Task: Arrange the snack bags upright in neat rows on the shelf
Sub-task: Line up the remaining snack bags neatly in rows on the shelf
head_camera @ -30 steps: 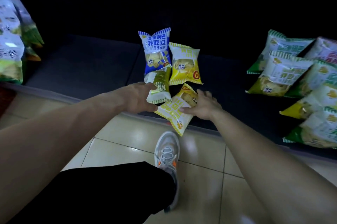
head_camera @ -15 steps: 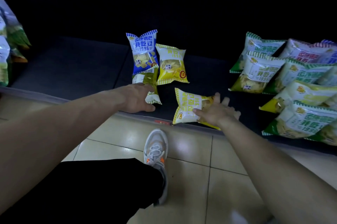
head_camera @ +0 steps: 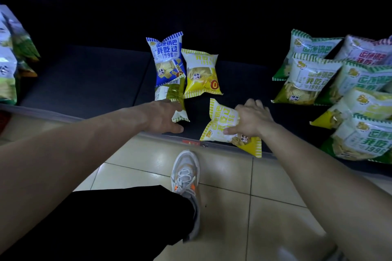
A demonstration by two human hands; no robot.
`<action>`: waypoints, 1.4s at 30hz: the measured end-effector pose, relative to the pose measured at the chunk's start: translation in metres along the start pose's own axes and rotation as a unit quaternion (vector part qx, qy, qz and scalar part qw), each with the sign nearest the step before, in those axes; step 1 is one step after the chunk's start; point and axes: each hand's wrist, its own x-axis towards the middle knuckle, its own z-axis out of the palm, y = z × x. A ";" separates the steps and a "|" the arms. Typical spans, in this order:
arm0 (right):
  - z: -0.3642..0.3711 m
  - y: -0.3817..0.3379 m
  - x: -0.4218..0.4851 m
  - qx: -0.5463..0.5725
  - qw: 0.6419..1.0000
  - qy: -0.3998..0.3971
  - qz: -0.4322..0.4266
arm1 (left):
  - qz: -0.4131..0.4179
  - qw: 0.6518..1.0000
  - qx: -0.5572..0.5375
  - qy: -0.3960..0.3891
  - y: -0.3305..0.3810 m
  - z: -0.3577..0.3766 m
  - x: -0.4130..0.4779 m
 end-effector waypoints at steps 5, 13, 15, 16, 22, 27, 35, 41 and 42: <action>-0.001 0.008 -0.004 0.060 0.998 -0.006 0.004 | 0.003 1.000 0.000 -0.006 0.006 -0.001 0.002; -0.048 0.030 -0.041 0.200 0.979 0.014 -0.033 | 0.021 0.999 -0.009 0.036 0.029 -0.026 -0.001; -0.068 0.038 -0.058 0.210 0.976 0.035 -0.046 | 0.027 0.998 -0.037 0.045 0.039 -0.035 -0.004; -0.078 0.042 -0.069 0.208 0.976 0.049 -0.050 | 0.035 0.996 -0.060 0.053 0.046 -0.041 -0.008; -0.144 0.088 -0.137 0.173 0.971 0.159 -0.040 | 0.109 0.961 -0.222 0.127 0.123 -0.080 -0.024; -0.119 0.097 -0.143 0.174 0.976 0.133 -0.005 | 0.109 0.967 -0.194 0.125 0.169 -0.061 0.001; -0.136 0.103 -0.152 0.230 0.958 0.163 -0.050 | 0.190 0.943 -0.239 0.129 0.175 -0.076 0.004; -0.150 0.145 -0.166 0.278 0.947 0.156 -0.037 | 0.208 0.918 -0.276 0.196 0.220 -0.084 0.019; -0.150 0.153 -0.168 0.261 0.953 0.152 -0.028 | 0.200 0.923 -0.258 0.206 0.226 -0.083 0.023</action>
